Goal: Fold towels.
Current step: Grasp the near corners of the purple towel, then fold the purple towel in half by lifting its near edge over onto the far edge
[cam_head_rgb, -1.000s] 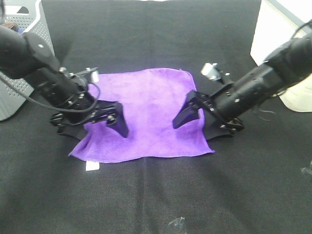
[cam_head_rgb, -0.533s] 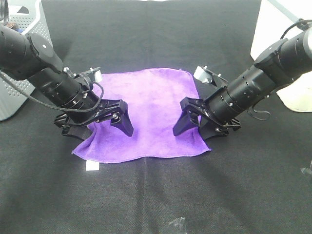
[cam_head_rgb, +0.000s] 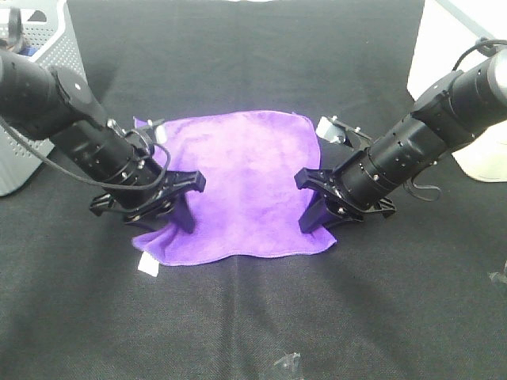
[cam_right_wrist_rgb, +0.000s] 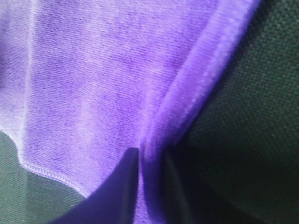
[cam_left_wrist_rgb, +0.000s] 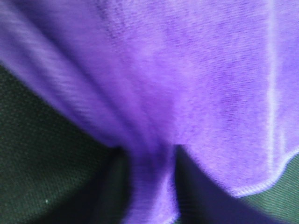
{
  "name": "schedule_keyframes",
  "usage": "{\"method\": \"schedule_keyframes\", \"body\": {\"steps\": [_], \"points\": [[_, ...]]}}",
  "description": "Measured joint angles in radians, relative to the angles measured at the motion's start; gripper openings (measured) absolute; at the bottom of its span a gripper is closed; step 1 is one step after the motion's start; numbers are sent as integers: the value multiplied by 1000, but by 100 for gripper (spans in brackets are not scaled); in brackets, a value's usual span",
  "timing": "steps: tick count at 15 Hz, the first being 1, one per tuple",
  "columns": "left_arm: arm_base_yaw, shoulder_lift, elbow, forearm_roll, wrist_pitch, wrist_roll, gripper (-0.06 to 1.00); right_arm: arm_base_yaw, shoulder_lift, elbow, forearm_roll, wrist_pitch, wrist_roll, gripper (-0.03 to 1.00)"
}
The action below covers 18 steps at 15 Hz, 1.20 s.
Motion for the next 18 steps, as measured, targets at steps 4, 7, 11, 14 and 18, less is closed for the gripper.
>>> {"method": "schedule_keyframes", "body": {"steps": [4, 7, 11, 14, 18], "points": [[-4, 5, 0, 31, -3, -4, 2, 2, 5, 2, 0, 1, 0, 0], [-9, -7, -1, 90, 14, -4, 2, 2, 2, 2, 0, 16, 15, 0], [-12, -73, 7, 221, 122, -19, 2, 3, -58, 11, -38, 144, 102, 0], [-12, -147, 8, 339, 213, -110, 2, 3, -158, 22, -51, 243, 189, 0], [-15, -212, 9, 457, 346, -249, 2, 8, -309, 126, -50, 279, 220, 0]]}}
